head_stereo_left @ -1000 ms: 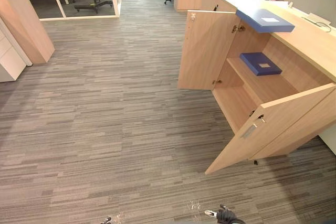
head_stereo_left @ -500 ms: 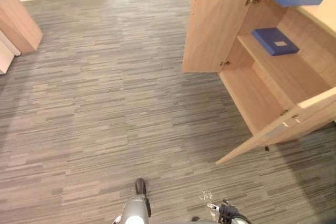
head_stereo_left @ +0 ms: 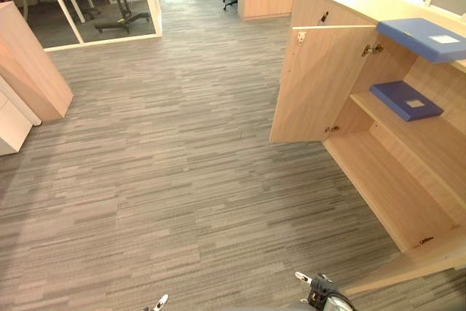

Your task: Walk over to the cabinet, pick up the folder, carry it to the office cabinet, place the folder inside the office cabinet, then close the office cabinet door

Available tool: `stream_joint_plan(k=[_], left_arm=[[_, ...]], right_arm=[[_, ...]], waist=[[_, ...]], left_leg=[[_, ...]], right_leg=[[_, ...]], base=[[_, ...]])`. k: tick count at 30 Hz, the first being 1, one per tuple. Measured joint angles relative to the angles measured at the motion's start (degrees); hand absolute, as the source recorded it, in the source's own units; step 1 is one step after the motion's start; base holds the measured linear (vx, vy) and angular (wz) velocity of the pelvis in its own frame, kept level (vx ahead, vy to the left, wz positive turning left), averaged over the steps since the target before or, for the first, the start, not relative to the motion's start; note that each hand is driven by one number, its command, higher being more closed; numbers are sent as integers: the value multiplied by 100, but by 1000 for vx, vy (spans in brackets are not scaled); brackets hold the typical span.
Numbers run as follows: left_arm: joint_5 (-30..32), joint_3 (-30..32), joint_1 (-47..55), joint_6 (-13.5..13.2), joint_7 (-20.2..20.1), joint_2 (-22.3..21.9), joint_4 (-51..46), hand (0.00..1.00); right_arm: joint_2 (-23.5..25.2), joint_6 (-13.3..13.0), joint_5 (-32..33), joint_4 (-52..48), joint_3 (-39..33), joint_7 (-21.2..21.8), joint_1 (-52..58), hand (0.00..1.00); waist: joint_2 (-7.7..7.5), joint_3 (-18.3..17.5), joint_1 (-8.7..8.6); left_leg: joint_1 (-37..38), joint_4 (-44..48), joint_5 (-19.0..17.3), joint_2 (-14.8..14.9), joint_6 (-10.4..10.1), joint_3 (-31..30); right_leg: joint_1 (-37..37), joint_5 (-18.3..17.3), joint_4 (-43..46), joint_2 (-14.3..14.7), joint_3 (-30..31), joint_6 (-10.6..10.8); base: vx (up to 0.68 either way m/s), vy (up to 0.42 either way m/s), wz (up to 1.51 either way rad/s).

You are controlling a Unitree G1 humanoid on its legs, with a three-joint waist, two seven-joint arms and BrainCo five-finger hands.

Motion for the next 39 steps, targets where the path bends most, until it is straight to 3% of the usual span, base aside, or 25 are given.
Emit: stream_joint_plan(k=[1,2,3,4,6,11,15,16,17,18,19,20,21,23,26,27,28,30,31,32,34,35,36,38,39], left_arm=[[-2,-168,-35,-13,11,49,2,0],[1,-225,-45,-42,14,62,-6,0],[6,-224,-44,-52,16,85,-7,0],[40,-202,-108,-36,39,34,12,0],[266,-104,-199,-8,54,-26,16,0],[654,0,-371,17,18,13,3,0],[656,134,-338,64,-10,-18,4,0],[639,140,-262,68,-11,-19,6,0],[606,205,-230,68,-17,-2,6,0],[594,318,-255,86,-22,61,-8,0],[582,378,-250,93,-21,65,-15,0],[552,471,-167,95,-10,48,-19,0],[470,563,-74,93,15,-25,-20,0],[352,593,25,101,50,-91,-15,0],[305,595,120,99,76,-100,-13,0],[309,609,137,99,97,-91,-12,0],[314,643,164,96,122,-107,-14,0],[327,691,177,67,139,-126,-16,0],[325,702,192,50,188,-164,-11,0],[325,740,200,51,228,-178,-2,0],[321,812,219,35,236,-140,0,0],[323,810,210,28,244,-28,1,0],[326,797,191,13,251,0,17,0],[328,767,196,7,251,-17,70,0],[328,714,195,6,251,-27,126,0]], right_arm=[[17,-1,96,-44,74,-14,-51,0],[28,-2,168,-45,185,-44,-84,0],[54,-3,174,-46,217,-63,-82,0],[52,-1,173,-15,226,-74,-103,0],[54,0,148,1,265,-69,-269,0],[55,-6,126,53,320,-63,-128,0],[118,-34,192,42,-144,-63,235,0],[120,-59,178,39,-279,-64,332,0],[128,-65,178,42,-326,-68,382,0],[163,-52,159,79,-321,-65,430,0],[171,-47,160,83,-319,-64,455,0],[159,-32,159,102,-289,-65,462,0],[138,-27,148,131,-276,-65,429,0],[143,1,136,303,-288,-65,287,0],[108,7,136,487,-278,-69,143,0],[106,2,136,487,-271,-67,87,0],[89,-8,136,482,-214,-66,79,0],[61,-15,137,489,-167,-68,84,0],[29,-15,131,492,66,-62,89,0],[-2,-17,129,491,234,-61,100,0],[36,-27,75,484,404,-55,123,0],[133,-29,47,485,400,-46,132,0],[175,-29,48,497,396,-11,32,0],[165,-58,47,496,370,30,-55,0],[140,-63,25,499,237,49,-61,0]], waist=[[-13,89,-21],[-74,153,-31],[-127,155,-29],[-70,174,27],[-2,266,46],[-112,256,-35],[-67,38,-139],[-26,-88,-198],[-42,-97,-200],[-149,-88,-219],[-174,-99,-213],[-133,-87,-147],[-68,-48,-53],[-76,-18,48],[-108,42,179],[-135,119,204],[-140,130,217],[-131,124,223],[-79,103,235],[-47,77,241],[-198,2,253],[-385,-71,271],[-462,-121,309],[-380,-134,330],[-268,-119,336]], left_leg=[[131,-21,-18,5,-26,-8],[261,-158,-88,-26,-83,1],[316,-287,-137,-77,-125,18],[464,-581,-246,-76,-176,82],[436,-615,-215,53,-229,211],[565,-771,-292,263,-409,234],[511,-621,-721,581,-241,132],[420,-329,-847,736,-204,106],[235,265,-874,917,-442,90],[-264,1661,-961,1195,-580,90],[-527,2441,-891,1363,-677,57],[-1011,3830,-711,1660,-894,-90],[-1337,4769,-753,1863,-823,-147],[-1779,5034,-894,1929,-648,-161],[-2345,3910,-929,1799,-666,-591],[-2390,2925,-868,1616,-751,-994],[-2351,1761,-653,1413,-893,-1527],[-2330,492,-291,1292,-1006,-2144],[-2334,78,-6,1277,-1091,-2377],[-2244,16,631,1167,-1143,-2477],[-2127,-24,1417,845,-1010,-2432],[-2050,-94,1375,606,-924,-2253],[-1911,-166,1284,440,-741,-1999],[-1705,-181,1087,311,-542,-1705],[-1407,-231,918,163,-367,-1480]], right_leg=[[-187,-33,-632,362,-64,16],[-326,160,-1483,710,-236,21],[-370,447,-1966,879,-355,-34],[-338,310,-2361,1058,-734,-437],[-406,293,-2495,1237,-742,-394],[-358,-50,-2540,1560,-775,-322],[-137,-198,-2757,1881,-977,-402],[-46,-233,-2951,2074,-1044,-408],[110,-205,-3156,2237,-1048,-370],[331,-137,-3438,2363,-1022,-398],[484,-60,-3608,2448,-960,-444],[767,-26,-3811,2618,-750,-474],[990,-38,-3934,2762,-424,-486],[1209,-80,-4068,2824,50,-545],[1328,-92,-4124,2752,729,-417],[1421,-148,-4130,2649,1000,-280],[1461,-180,-4144,2544,1219,-166],[1510,-172,-4244,2447,1378,53],[1592,-121,-4355,2413,1503,272],[1739,-118,-4443,2307,1576,457],[1914,-189,-4498,1948,1658,745],[1900,-159,-4517,1662,1651,859],[1857,9,-4485,1421,1654,1088],[1773,229,-4269,1197,1681,1162],[1564,282,-3621,906,1747,1146]], base=[[161,-121,-1],[141,-124,3],[127,-123,-14],[182,-111,-42],[181,-131,-41],[141,-119,-8],[154,-121,2],[177,-126,13],[333,-227,9],[305,-208,-3],[373,-203,-39],[310,-43,-91],[323,25,-114],[260,96,-119],[240,159,-138],[195,189,-118],[213,206,-109],[242,247,-69],[427,414,-56],[470,450,-44],[443,410,-28],[419,358,-43],[373,309,-50],[305,313,-77],[274,358,-79]])
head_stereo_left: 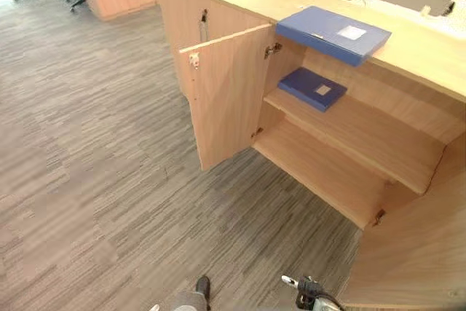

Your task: Walk over to the cabinet, pick up the folder, carry it to the office cabinet, place the folder inside the office cabinet, then close the office cabinet door

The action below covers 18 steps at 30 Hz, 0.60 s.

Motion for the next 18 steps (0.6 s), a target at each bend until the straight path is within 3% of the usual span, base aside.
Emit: stream_joint_plan(k=[2,3,4,5,6,7,8,9,10,11,12,13,14,15,16,18], left_arm=[[3,-27,0,0,-2,-43,44,0],[14,-26,5,-1,-12,-93,48,0],[22,-23,14,-1,-16,-95,48,0],[47,27,11,1,-22,-92,55,0],[106,51,-1,6,-25,-94,75,0],[132,65,3,20,-27,-108,84,0],[179,55,0,34,-27,-107,89,0],[190,18,-3,39,-28,-98,89,0],[200,-61,-69,41,-30,-90,92,0],[202,-160,-162,40,-36,-72,101,0],[208,-192,-214,39,-44,-64,111,0],[237,-265,-291,38,-86,3,136,0],[306,-282,-384,26,-127,58,104,0],[359,-260,-414,26,-144,47,89,0],[422,-238,-426,14,-152,-32,61,0],[549,-187,-380,11,-154,-129,-63,0]], right_arm=[[-15,54,-72,-12,-333,15,108,0],[-78,45,5,-132,-531,19,213,0],[-105,33,76,-187,-587,19,236,0],[-144,26,177,-241,-590,18,250,0],[-150,-27,272,-257,-594,18,235,0],[-149,-59,325,-270,-594,18,232,0],[-148,-104,365,-281,-593,30,229,0],[-152,-109,365,-282,-593,44,229,0],[-152,-104,365,-279,-644,65,224,0],[-135,-135,378,-292,-764,79,242,0],[-143,-131,378,-295,-773,91,245,0],[-125,-75,374,-257,-786,95,320,0],[-92,-53,371,-217,-847,96,452,0],[-94,-19,368,-202,-860,98,512,0],[-138,9,353,-216,-879,95,608,0],[-141,37,342,-252,-928,95,651,0]], waist=[[119,23,-21],[210,21,-85],[222,4,-92],[212,-17,-102],[214,-12,-105],[222,-4,-110],[229,4,-154],[231,15,-197],[253,97,-292],[283,170,-373],[291,195,-388],[240,202,-418],[95,192,-424],[83,203,-430],[133,150,-419],[249,79,-410]], left_leg=[[441,-150,-113,-173,160,200],[675,-237,-182,-258,263,324],[752,-296,-200,-295,290,393],[920,-467,-226,-329,305,498],[1091,-620,-228,-336,307,650],[1172,-695,-230,-331,310,739],[1273,-759,-286,-303,327,848],[1290,-746,-317,-269,314,894],[1375,-741,-431,-174,379,936],[1425,-715,-510,-43,325,947],[1458,-720,-550,19,263,954],[1468,-741,-592,68,201,962],[1500,-746,-630,1,138,877],[1559,-759,-652,41,98,823],[1546,-752,-748,136,80,808],[1556,-698,-802,472,-165,849]], right_leg=[[-337,94,1132,-387,-27,-162],[-514,218,1863,-718,-330,-474],[-627,272,2193,-885,-574,-645],[-875,252,2785,-1153,-1043,-1069],[-1102,121,3141,-1229,-1394,-1182],[-1204,14,3213,-1190,-1465,-1118],[-1380,-253,3194,-976,-1545,-964],[-1449,-382,3102,-829,-1567,-919],[-1563,-577,2878,-491,-1605,-912],[-1677,-630,2547,-149,-1665,-890],[-1735,-625,2317,10,-1687,-883],[-1783,-486,1742,236,-1698,-1043],[-1800,-258,1171,284,-1673,-1332],[-1747,-173,1179,316,-1687,-1431],[-1726,-265,1060,443,-1729,-1333],[-1648,-443,875,830,-1827,-1385]], base=[[258,395,-53],[195,330,-35],[142,298,-43],[123,270,-61],[90,209,-70],[92,137,-80],[53,44,-62],[86,24,-59],[86,-82,-29],[84,-114,-19],[50,-118,0],[81,-156,20],[103,-173,29],[203,-218,22],[185,-146,-3],[269,-206,-13]])
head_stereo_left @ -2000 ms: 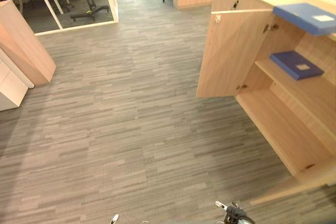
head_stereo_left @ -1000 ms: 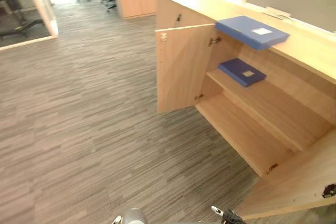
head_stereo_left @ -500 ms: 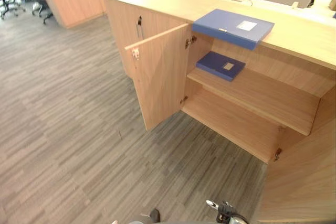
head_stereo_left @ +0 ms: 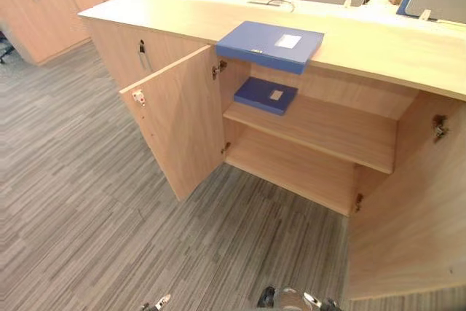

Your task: Walk over to the cabinet, pick up the folder, carry it to the office cabinet, place the folder inside the office cabinet, then close the office cabinet door

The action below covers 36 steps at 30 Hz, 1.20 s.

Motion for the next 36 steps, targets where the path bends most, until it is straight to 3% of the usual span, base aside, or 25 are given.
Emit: stream_joint_plan(k=[4,6,8,9,11,12,14,16,18,19,21,24,26,30,32,34,36], left_arm=[[-7,7,-16,-2,-12,-9,-147,0],[-22,36,1,-1,-39,-8,-200,0],[-31,125,-32,13,-44,-5,-207,0],[-58,254,-12,29,-38,-15,-201,0],[-87,318,-8,46,-37,-7,-199,0],[-120,339,-9,49,-24,-11,-194,0],[-150,373,28,50,-23,-37,-197,0],[-151,395,27,48,-18,-26,-203,0],[-163,412,45,33,3,-57,-215,0],[-218,504,69,18,25,-91,-237,0],[-277,545,4,-40,55,29,-329,0],[-322,689,-66,-31,112,-12,-301,0],[-372,703,-77,-29,157,-35,-291,0],[-362,660,-12,-27,206,-104,-172,0],[-341,533,41,-30,212,-210,-179,0],[-342,373,51,-57,212,-178,-203,0],[-337,250,39,-100,210,-188,-264,0]], right_arm=[[77,34,-138,-29,-71,0,125,0],[102,35,-211,-28,-110,4,165,0],[82,40,-213,-36,-78,13,141,0],[68,54,-220,-23,-25,13,92,0],[67,74,-223,-20,22,12,10,0],[30,94,-223,63,18,8,-156,0],[60,110,-223,150,38,6,-343,0],[107,109,-223,129,261,2,-458,0],[121,99,-221,17,557,0,-467,0],[170,69,-225,-97,904,-18,-435,0],[370,56,-224,-123,1165,-16,-442,0],[487,21,-224,-139,1317,-15,-581,0],[587,16,-226,-131,1314,-1,-589,0],[434,38,-477,-184,1226,10,-349,0],[225,47,-612,-281,1008,11,-295,0],[162,44,-659,-411,826,6,-204,0],[160,-4,-660,-491,818,-3,-105,0]], waist=[[-7,-34,-30],[-43,-72,6],[-20,-93,8],[-18,-89,21],[-36,-76,62],[-48,-23,166],[-66,10,296],[-118,58,346],[-98,47,352],[-58,49,353],[-394,41,332],[-421,20,441],[-443,-63,476],[-244,-293,460],[-4,-310,453],[-39,-314,331],[-62,-348,292]], left_leg=[[-69,852,-340,496,-272,-78],[-521,2124,-604,702,-432,-89],[-1255,3953,-673,978,-606,-156],[-1720,5189,-692,1187,-611,-127],[-1971,5659,-789,1230,-545,-87],[-2268,5668,-975,1119,-403,-25],[-2486,5128,-1128,986,-240,-58],[-2643,4240,-1119,784,-225,-289],[-2676,2961,-603,573,-225,-850],[-2629,2612,335,525,-306,-1039],[-2531,2389,318,225,-234,-940],[-2454,2288,212,116,-68,-663],[-2207,1942,229,-19,32,-355],[-1751,1286,242,-321,107,-34],[-1296,820,284,-525,128,51],[-862,535,358,-783,286,200],[-550,319,381,-883,343,207]], right_leg=[[631,-159,-623,553,-225,-9],[946,-154,-978,714,-235,4],[1223,-121,-1133,825,-201,-44],[1469,-119,-1280,930,-101,-44],[1625,-117,-1388,961,46,-49],[1839,-96,-1495,928,402,-31],[1969,-75,-1498,803,777,6],[2092,-57,-1486,589,1083,74],[2160,-132,-1507,418,1264,379],[2269,-244,-1519,329,1416,741],[2210,-95,-1539,42,1400,628],[2107,247,-1598,-145,1429,586],[2074,531,-1717,-356,1557,740],[1738,653,-1258,-768,1587,814],[1100,631,107,-1136,1774,794],[693,664,1534,-1724,1614,605],[632,661,1989,-2010,1269,502]], base=[[283,-274,18],[276,-164,4],[299,-50,-17],[335,-26,-43],[361,13,-62],[312,70,-86],[271,166,-120],[251,235,-104],[266,319,-74],[302,355,-38],[294,347,-12],[177,234,-29],[153,199,-55],[92,129,-59],[101,260,-56],[94,202,-13],[102,72,-6]])
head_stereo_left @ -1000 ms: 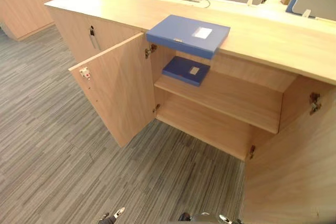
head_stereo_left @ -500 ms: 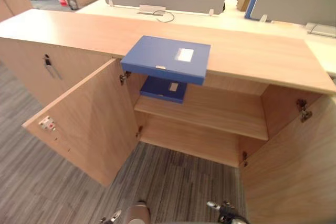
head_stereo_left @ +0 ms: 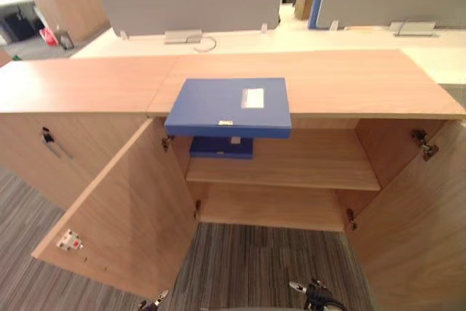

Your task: Walk over to the cabinet, pick up the folder, carry it to the office cabinet, place the folder inside the office cabinet, then close the office cabinet door

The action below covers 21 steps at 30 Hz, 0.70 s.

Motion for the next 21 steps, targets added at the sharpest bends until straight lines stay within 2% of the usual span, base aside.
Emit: stream_joint_plan(k=[1,2,3,4,5,6,7,9,11,12,14,16,19,21], left_arm=[[1,-60,-7,-18,-1,-18,-64,0],[9,-137,-59,-46,-1,-16,-66,0],[20,-211,-147,-65,-2,-11,-42,0],[21,-226,-180,-71,-3,-19,-41,0],[21,-253,-236,-77,-5,-27,-34,0],[19,-265,-252,-76,-10,-31,-29,0],[22,-250,-286,-111,-24,-1,-81,0],[130,-139,-315,-98,-68,-174,-23,0],[228,149,-273,-93,-79,-345,-47,0],[234,187,-273,-87,-81,-360,-52,0],[234,259,-257,-77,-83,-390,-113,0],[242,259,-219,-64,-96,-397,-173,0],[245,259,-217,-26,-134,-382,-173,0],[223,253,-215,-18,-159,-373,-175,0]], right_arm=[[2,-1,-1,2,16,0,-5,0],[13,1,-1,7,28,7,-44,0],[4,8,0,50,0,7,-135,0],[4,10,0,70,-5,7,-149,0],[10,9,1,71,-4,5,-128,0],[30,12,5,83,-2,2,-128,0],[119,21,37,128,-4,-5,-32,0],[-12,15,130,137,-10,-26,28,0],[-30,6,185,70,56,-33,29,0],[-29,7,197,69,85,-33,27,0],[-28,15,205,69,163,-33,48,0],[-35,14,224,67,252,-33,57,0],[-19,14,232,68,250,-33,84,0],[1,15,237,70,238,-32,96,0]], waist=[[5,-3,-29],[45,-12,-47],[38,52,-90],[84,114,-113],[65,162,-151],[15,189,-157],[-269,249,-152],[-114,187,-145],[48,155,-143],[50,148,-142],[47,137,-115],[52,100,-134],[36,43,-133],[19,53,-114]], left_leg=[[67,-55,13,16,20,-2],[73,-84,33,96,52,-29],[50,-52,46,274,57,-80],[56,-44,49,383,44,-110],[73,-31,17,551,-18,-199],[102,-25,-4,590,-70,-254],[191,-12,-2,420,-227,-342],[238,-79,-30,582,-300,-670],[163,-73,-57,867,-391,-665],[142,-74,-59,921,-394,-677],[141,-78,-125,1154,-518,-708],[147,-78,-198,1285,-627,-704],[149,-28,-258,1342,-693,-681],[88,447,-539,1392,-765,-632]], right_leg=[[-22,-123,50,23,-100,65],[-125,-490,-12,213,-150,166],[-215,-874,-233,581,-224,210],[-259,-985,-354,800,-242,199],[-364,-1059,-664,1178,-264,169],[-372,-1056,-926,1305,-266,168],[-344,-722,-1601,1357,-241,-42],[-188,-770,-1787,1603,-376,-94],[-85,-749,-2152,1951,-517,-163],[-56,-732,-2244,2027,-534,-188],[136,-671,-2621,2333,-616,-277],[289,-647,-2870,2511,-674,-300],[412,-626,-3024,2607,-686,-311],[644,-625,-3189,2651,-687,-310]], base=[[141,28,-14],[124,-80,-8],[118,-129,0],[104,-215,17],[78,-265,26],[77,-332,40],[69,-291,33],[69,-223,7],[86,-244,-4],[90,-181,9],[137,-158,7],[184,-92,2],[198,-19,1],[154,14,3]])
